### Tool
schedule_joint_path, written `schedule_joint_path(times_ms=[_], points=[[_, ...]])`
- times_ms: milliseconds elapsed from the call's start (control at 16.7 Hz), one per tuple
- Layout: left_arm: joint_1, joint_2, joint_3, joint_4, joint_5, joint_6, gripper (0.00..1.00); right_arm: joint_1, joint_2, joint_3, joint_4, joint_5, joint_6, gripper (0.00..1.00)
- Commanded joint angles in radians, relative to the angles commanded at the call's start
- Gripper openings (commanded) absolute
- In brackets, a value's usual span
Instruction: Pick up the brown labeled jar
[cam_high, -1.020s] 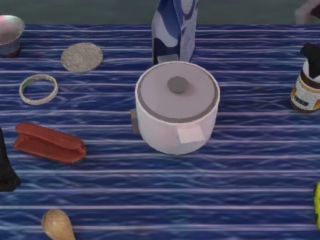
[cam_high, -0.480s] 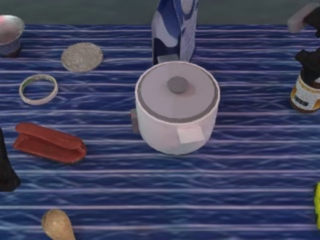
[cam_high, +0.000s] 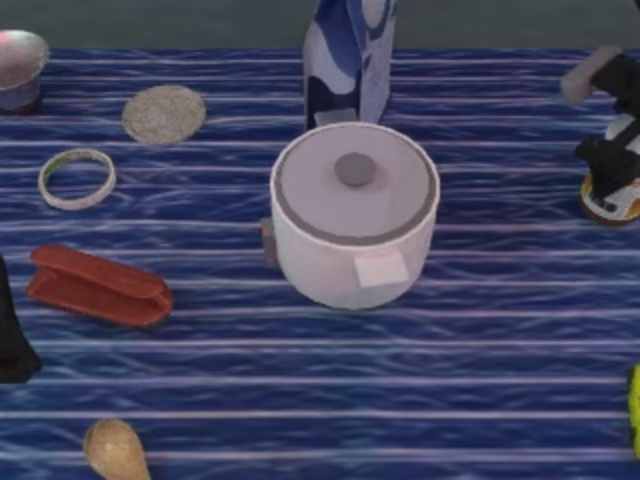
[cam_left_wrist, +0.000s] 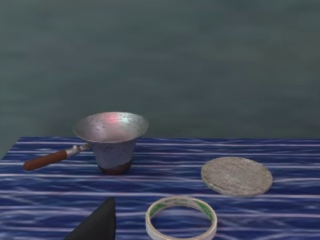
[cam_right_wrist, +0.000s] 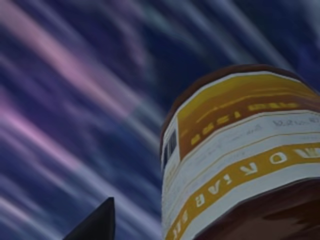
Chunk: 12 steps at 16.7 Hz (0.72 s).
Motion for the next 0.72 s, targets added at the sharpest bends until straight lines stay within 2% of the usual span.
schedule_joint_path(times_ms=[240, 720], points=[[0.000, 0.000, 0.000, 0.000, 0.000, 0.000, 1.00, 0.000, 0.000, -0.010, 0.010, 0.000, 0.000, 1.00], [0.000, 0.000, 0.000, 0.000, 0.000, 0.000, 1.00, 0.000, 0.000, -0.010, 0.010, 0.000, 0.000, 0.40]])
